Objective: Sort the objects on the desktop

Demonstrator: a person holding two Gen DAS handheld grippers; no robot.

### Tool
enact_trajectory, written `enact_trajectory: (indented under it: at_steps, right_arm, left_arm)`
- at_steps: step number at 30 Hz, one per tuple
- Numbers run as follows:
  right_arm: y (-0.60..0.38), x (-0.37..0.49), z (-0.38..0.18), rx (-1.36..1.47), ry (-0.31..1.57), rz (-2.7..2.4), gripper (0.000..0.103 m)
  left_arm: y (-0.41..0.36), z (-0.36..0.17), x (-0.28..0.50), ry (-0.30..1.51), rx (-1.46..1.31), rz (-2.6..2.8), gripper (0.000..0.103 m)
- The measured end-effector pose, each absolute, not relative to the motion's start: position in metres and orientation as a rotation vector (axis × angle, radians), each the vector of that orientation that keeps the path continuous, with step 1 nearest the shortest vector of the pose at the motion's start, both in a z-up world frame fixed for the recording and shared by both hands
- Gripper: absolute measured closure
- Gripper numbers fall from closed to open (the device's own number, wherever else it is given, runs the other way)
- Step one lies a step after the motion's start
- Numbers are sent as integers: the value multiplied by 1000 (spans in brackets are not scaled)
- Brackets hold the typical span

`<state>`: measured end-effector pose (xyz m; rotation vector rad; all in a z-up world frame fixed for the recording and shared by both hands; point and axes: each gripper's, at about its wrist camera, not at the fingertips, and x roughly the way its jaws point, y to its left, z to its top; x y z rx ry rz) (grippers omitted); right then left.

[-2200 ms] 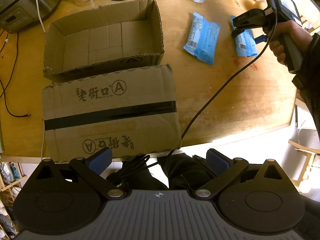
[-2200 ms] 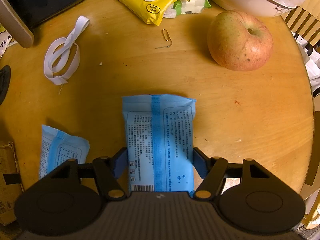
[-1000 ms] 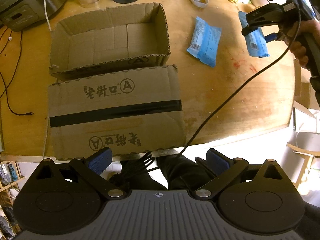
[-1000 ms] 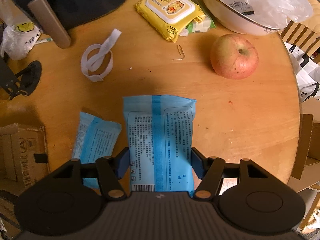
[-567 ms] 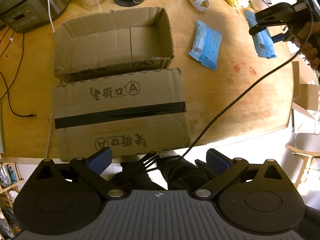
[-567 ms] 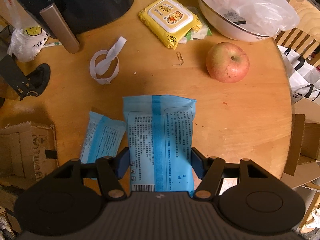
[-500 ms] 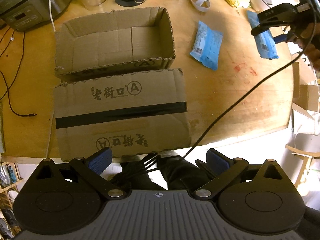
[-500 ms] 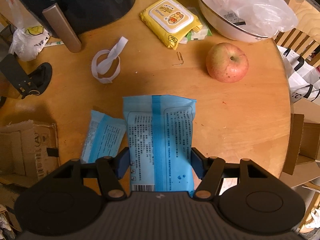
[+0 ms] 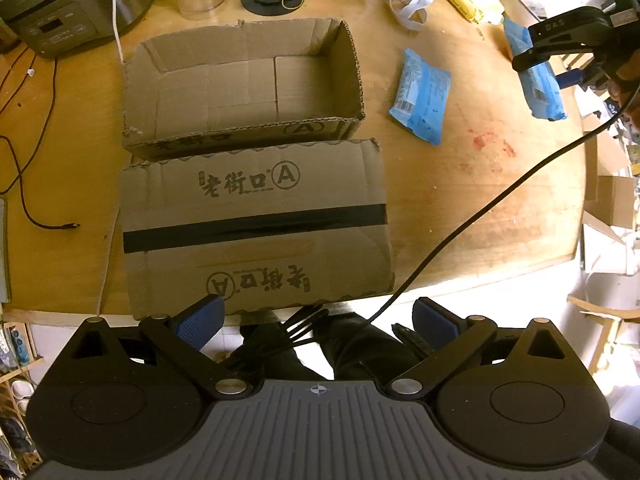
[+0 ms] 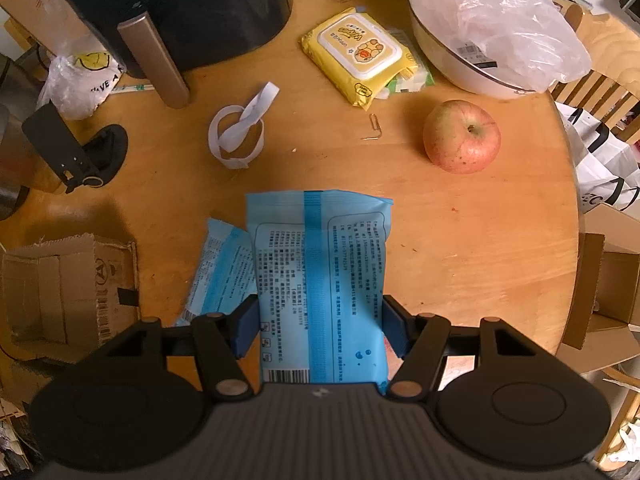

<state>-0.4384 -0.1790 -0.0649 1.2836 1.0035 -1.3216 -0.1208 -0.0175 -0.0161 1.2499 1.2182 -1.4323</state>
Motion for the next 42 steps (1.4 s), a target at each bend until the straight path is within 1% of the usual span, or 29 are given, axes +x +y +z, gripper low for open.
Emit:
enact_trajectory:
  at_steps: [42]
  right_arm:
    - [-186, -358, -64, 1274, 991, -1267, 41]
  left_arm:
    - [-15, -15, -57, 1237, 1205, -1400, 0]
